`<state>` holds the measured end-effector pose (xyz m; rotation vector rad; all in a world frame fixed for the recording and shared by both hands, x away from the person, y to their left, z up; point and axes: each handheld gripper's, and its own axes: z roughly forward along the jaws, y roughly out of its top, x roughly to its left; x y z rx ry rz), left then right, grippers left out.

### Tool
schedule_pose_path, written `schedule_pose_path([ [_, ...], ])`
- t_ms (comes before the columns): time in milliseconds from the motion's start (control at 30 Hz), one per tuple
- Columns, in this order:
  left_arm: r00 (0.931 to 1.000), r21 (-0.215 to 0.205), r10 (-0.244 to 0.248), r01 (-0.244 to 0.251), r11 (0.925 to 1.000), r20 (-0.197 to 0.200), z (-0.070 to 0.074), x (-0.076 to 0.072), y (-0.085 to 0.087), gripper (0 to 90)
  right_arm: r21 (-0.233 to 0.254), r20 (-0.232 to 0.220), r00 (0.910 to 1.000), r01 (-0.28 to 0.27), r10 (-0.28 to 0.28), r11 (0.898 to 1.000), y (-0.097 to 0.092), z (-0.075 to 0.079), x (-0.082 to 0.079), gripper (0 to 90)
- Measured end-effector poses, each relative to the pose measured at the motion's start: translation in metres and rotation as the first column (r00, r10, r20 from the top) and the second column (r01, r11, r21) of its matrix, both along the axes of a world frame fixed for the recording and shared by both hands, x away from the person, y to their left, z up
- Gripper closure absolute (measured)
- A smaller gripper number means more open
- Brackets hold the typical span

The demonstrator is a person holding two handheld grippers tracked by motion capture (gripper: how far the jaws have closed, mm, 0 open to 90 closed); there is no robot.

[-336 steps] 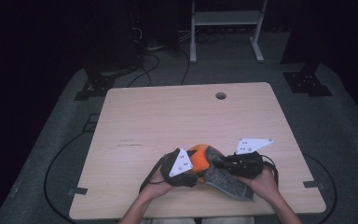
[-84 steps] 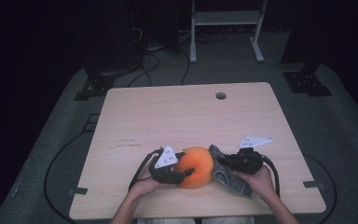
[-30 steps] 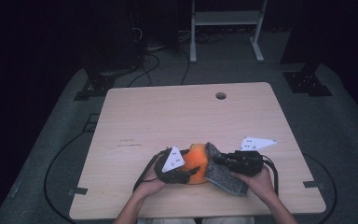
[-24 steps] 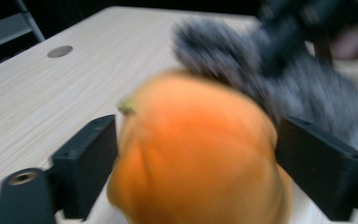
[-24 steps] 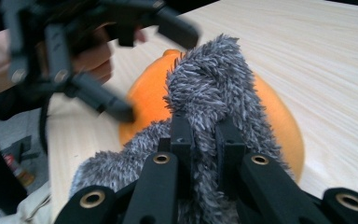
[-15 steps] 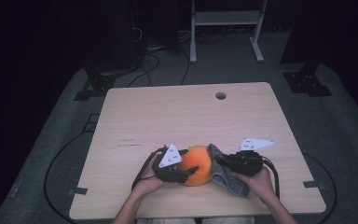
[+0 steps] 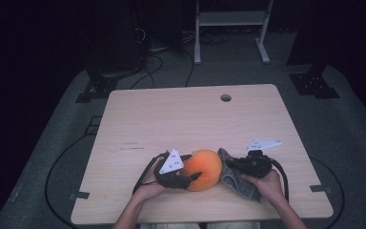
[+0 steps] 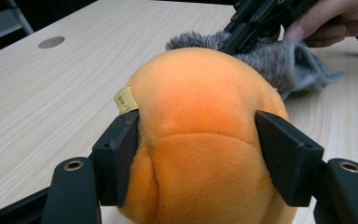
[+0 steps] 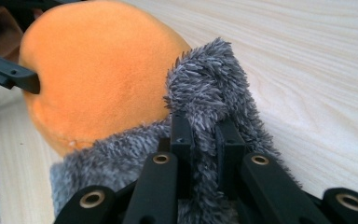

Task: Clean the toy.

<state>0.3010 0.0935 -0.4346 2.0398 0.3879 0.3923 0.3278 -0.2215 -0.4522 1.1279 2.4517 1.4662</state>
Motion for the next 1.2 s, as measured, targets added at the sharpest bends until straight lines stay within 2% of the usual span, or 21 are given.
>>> schedule_pose_path([
  [100, 0.9998, 0.001, -0.008, 0.008, 1.0000, 0.016, 0.000, -0.001, -0.002, 32.9, 0.073, 0.037, 0.9990, -0.027, 0.024, 0.997, -0.003, 0.010, -0.003, 80.1],
  [133, 0.9997, 0.003, -0.011, 0.011, 0.9999, 0.022, 0.000, -0.002, -0.003, 32.8, 0.095, 0.064, 0.9972, -0.045, 0.039, 0.994, -0.001, 0.015, -0.005, 80.1],
  [200, 0.9992, 0.009, -0.021, 0.021, 0.9998, 0.034, 0.000, -0.004, -0.005, 32.5, 0.118, 0.088, 0.9939, -0.076, 0.066, 0.990, 0.002, 0.018, -0.006, 80.1],
  [300, 0.9989, 0.006, -0.026, 0.026, 0.9996, 0.038, 0.001, -0.005, -0.006, 31.9, 0.097, 0.065, 0.9957, -0.071, 0.065, 0.993, 0.005, 0.011, -0.004, 80.1],
  [400, 0.9989, 0.000, -0.029, 0.029, 0.9996, 0.037, 0.001, -0.005, -0.006, 30.3, 0.049, 0.026, 0.9994, -0.025, 0.024, 0.998, 0.002, 0.003, -0.001, 80.2],
  [467, 0.9988, 0.004, -0.029, 0.029, 0.9996, 0.039, 0.001, -0.005, -0.007, 29.9, 0.049, 0.035, 0.9991, -0.025, 0.023, 0.999, -0.001, 0.006, -0.003, 80.2],
  [500, 0.9988, 0.003, -0.029, 0.029, 0.9996, 0.039, 0.001, -0.005, -0.007, 29.9, 0.059, 0.052, 0.9981, -0.035, 0.032, 0.998, -0.002, 0.011, -0.006, 80.2],
  [600, 0.9988, 0.001, -0.027, 0.027, 0.9996, 0.041, 0.001, -0.005, -0.009, 29.7, 0.108, 0.115, 0.9901, -0.093, 0.081, 0.990, 0.002, 0.028, -0.014, 80.2],
  [700, 0.9982, 0.006, -0.028, 0.028, 0.9996, 0.053, 0.001, -0.006, -0.013, 29.5, 0.140, 0.173, 0.9739, -0.172, 0.147, 0.975, 0.014, 0.041, -0.023, 80.2],
  [733, 0.9978, 0.012, -0.030, 0.029, 0.9995, 0.060, 0.001, -0.006, -0.014, 29.5, 0.139, 0.187, 0.9669, -0.201, 0.174, 0.970, 0.020, 0.046, -0.027, 80.1],
  [767, 0.9976, 0.013, -0.031, 0.030, 0.9995, 0.063, 0.002, -0.007, -0.015, 29.5, 0.125, 0.201, 0.9626, -0.209, 0.182, 0.970, 0.025, 0.047, -0.029, 80.1],
  [800, 0.9973, 0.017, -0.033, 0.032, 0.9994, 0.065, 0.002, -0.008, -0.017, 29.5, 0.103, 0.209, 0.9605, -0.208, 0.183, 0.973, 0.028, 0.047, -0.030, 80.1],
  [833, 0.9970, 0.019, -0.037, 0.035, 0.9992, 0.067, 0.002, -0.008, -0.017, 29.3, 0.057, 0.212, 0.9604, -0.197, 0.180, 0.979, 0.032, 0.045, -0.030, 80.1],
  [867, 0.9970, 0.019, -0.041, 0.040, 0.9990, 0.065, 0.003, -0.008, -0.018, 28.5, 0.025, 0.205, 0.9629, -0.184, 0.175, 0.983, 0.034, 0.041, -0.029, 80.2],
  [900, 0.9970, 0.020, -0.045, 0.044, 0.9988, 0.062, 0.005, -0.007, -0.017, 26.4, 0.024, 0.193, 0.9654, -0.183, 0.175, 0.983, 0.035, 0.037, -0.027, 80.2],
  [1000, 0.9987, -0.022, -0.048, 0.048, 0.9986, 0.020, 0.014, -0.004, -0.012, 17.3, 0.047, 0.171, 0.9723, -0.170, 0.160, 0.984, 0.032, 0.032, -0.025, 80.2],
  [1067, 0.9998, -0.027, -0.015, 0.015, 0.9995, 0.009, 0.016, -0.001, -0.006, 14.0, 0.042, 0.176, 0.9718, -0.166, 0.156, 0.985, 0.030, 0.032, -0.025, 80.2],
  [1133, 0.9996, -0.032, 0.005, -0.006, 0.9995, -0.027, 0.015, 0.002, -0.001, 10.8, 0.046, 0.174, 0.9737, -0.157, 0.147, 0.987, 0.026, 0.030, -0.024, 80.2],
  [1200, 0.9951, -0.019, 0.020, -0.022, 0.9996, -0.097, 0.009, 0.006, -0.002, 9.5, 0.056, 0.165, 0.9764, -0.150, 0.139, 0.987, 0.024, 0.028, -0.024, 80.2],
])
